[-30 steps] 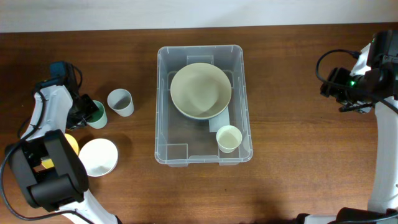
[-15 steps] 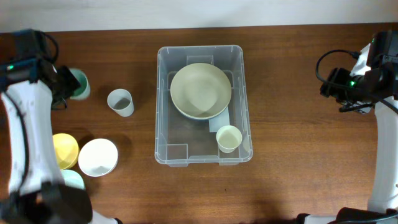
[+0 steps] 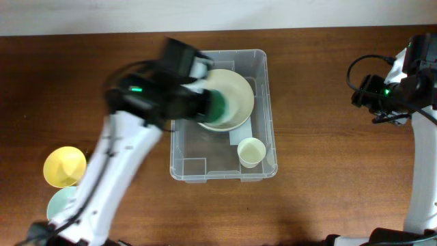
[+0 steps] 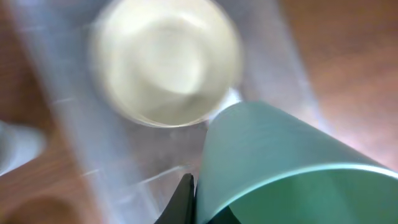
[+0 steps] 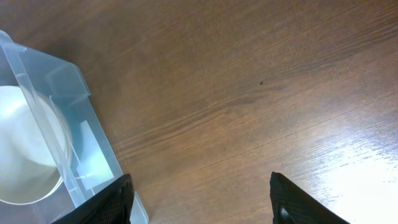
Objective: Pack container
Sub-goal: 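Carry the green cup with the left gripper and drop it into the cream cup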
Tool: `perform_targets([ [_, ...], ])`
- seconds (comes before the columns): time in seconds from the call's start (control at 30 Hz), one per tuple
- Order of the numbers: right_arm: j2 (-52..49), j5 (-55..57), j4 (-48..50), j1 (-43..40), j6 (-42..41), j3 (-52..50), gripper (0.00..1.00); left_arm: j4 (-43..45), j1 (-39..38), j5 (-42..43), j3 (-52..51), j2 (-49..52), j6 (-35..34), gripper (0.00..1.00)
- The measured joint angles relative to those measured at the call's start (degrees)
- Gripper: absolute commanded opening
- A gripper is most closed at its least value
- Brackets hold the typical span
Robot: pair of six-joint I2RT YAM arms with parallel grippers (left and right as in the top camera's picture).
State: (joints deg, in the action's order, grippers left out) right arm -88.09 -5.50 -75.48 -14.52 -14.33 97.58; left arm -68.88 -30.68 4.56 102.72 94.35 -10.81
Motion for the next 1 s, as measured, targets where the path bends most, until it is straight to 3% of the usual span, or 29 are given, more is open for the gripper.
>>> perform_targets([
  [0.27, 0.00, 0.00, -0.17, 0.00, 0.00, 0.00, 0.66, 2.25, -12.52, 0.46, 0.00, 11.21, -8.87, 0.01],
  [0.8, 0.00, 0.00, -0.17, 0.00, 0.00, 0.00, 0.66, -0.09, -13.46, -0.33, 0.00, 14.69, -11.63, 0.02],
  [0.87, 0.00, -0.02, -0.17, 0.00, 0.02, 0.00, 0.66, -0.48, -13.46, -0.48, 0.00, 14.69, -11.76, 0.17],
  [0.93, 0.00, 0.00, -0.17, 0.00, -0.04, 0.00, 0.66, -0.52, -13.46, -0.48, 0.00, 14.69, -12.13, 0.62],
  [1.0, 0.00, 0.00, -0.17, 0.00, -0.02, 0.00, 0.66, -0.55, -13.46, -0.61, 0.00, 14.69, -12.24, 0.73],
])
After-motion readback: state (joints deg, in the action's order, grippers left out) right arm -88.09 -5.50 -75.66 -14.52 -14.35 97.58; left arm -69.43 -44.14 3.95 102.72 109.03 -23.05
